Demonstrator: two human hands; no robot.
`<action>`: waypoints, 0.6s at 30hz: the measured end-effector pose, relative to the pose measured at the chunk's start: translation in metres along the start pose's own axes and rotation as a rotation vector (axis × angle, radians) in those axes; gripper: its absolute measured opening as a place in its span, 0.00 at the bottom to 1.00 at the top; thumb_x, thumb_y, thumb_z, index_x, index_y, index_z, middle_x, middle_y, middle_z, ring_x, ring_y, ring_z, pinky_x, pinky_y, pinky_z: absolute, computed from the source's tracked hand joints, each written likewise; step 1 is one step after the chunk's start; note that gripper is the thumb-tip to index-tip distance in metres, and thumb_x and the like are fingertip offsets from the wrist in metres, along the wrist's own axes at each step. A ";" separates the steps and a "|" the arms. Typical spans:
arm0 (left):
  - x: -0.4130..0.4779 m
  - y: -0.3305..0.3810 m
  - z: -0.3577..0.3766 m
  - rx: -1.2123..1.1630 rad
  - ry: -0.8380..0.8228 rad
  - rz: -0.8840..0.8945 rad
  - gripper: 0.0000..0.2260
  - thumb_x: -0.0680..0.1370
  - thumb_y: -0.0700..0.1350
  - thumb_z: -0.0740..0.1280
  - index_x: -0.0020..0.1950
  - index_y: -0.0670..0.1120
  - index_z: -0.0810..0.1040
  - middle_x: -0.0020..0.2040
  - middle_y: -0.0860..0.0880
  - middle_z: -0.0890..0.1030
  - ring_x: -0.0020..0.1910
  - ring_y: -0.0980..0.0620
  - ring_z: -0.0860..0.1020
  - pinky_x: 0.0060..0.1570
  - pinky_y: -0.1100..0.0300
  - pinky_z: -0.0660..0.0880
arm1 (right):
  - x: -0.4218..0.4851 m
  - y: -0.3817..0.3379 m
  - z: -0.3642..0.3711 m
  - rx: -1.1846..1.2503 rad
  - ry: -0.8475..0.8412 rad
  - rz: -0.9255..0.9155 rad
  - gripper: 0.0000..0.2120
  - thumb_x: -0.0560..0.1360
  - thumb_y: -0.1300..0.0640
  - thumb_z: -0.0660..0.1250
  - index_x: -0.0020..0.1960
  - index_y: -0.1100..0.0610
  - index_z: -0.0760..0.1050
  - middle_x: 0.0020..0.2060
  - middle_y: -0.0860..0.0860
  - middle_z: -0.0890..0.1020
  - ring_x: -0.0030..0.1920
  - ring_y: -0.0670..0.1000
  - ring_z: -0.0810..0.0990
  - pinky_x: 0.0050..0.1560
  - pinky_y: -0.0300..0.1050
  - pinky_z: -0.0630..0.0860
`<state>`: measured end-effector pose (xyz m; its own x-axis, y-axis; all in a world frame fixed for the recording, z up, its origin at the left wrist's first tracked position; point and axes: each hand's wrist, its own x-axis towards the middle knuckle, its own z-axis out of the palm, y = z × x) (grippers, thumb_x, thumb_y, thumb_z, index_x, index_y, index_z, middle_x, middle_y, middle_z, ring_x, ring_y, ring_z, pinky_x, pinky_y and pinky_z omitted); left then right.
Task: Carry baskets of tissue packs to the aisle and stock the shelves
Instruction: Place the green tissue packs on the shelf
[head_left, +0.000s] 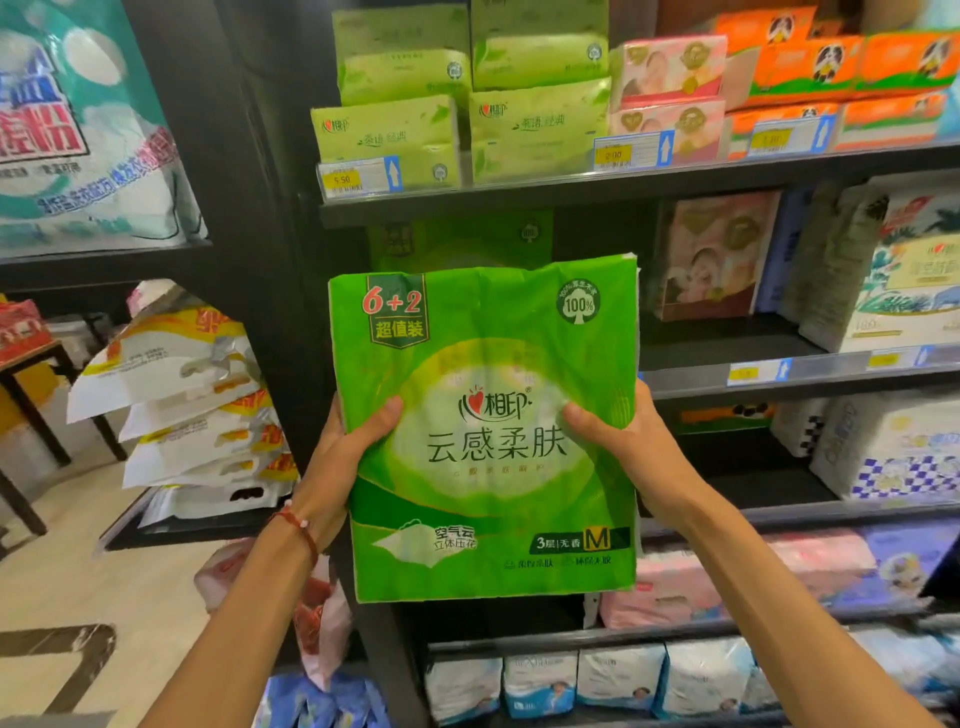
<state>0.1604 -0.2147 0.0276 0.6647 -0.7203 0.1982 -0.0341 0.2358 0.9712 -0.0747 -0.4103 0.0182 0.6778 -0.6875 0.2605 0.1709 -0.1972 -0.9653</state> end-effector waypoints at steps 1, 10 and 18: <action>0.008 -0.003 -0.002 0.012 -0.022 0.004 0.51 0.51 0.66 0.83 0.71 0.55 0.73 0.60 0.52 0.84 0.57 0.49 0.84 0.47 0.58 0.82 | 0.009 0.004 -0.001 0.001 0.002 0.006 0.52 0.61 0.34 0.82 0.77 0.47 0.64 0.66 0.46 0.82 0.60 0.46 0.85 0.62 0.53 0.82; 0.068 -0.017 -0.006 0.158 0.018 0.216 0.50 0.54 0.65 0.83 0.69 0.44 0.72 0.59 0.50 0.85 0.58 0.53 0.83 0.51 0.62 0.81 | 0.087 0.011 -0.013 -0.165 -0.084 -0.178 0.49 0.64 0.39 0.80 0.78 0.49 0.63 0.67 0.42 0.80 0.66 0.41 0.80 0.62 0.39 0.78; 0.085 0.008 -0.017 0.403 0.118 0.384 0.35 0.64 0.45 0.79 0.68 0.38 0.73 0.50 0.59 0.83 0.47 0.72 0.81 0.43 0.76 0.75 | 0.113 0.002 -0.002 -0.180 0.039 -0.396 0.46 0.60 0.32 0.83 0.72 0.41 0.67 0.70 0.57 0.72 0.71 0.54 0.75 0.71 0.59 0.76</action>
<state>0.2288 -0.2631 0.0496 0.6265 -0.5484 0.5538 -0.5567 0.1825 0.8104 0.0007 -0.4899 0.0459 0.5573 -0.5595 0.6135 0.2823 -0.5672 -0.7737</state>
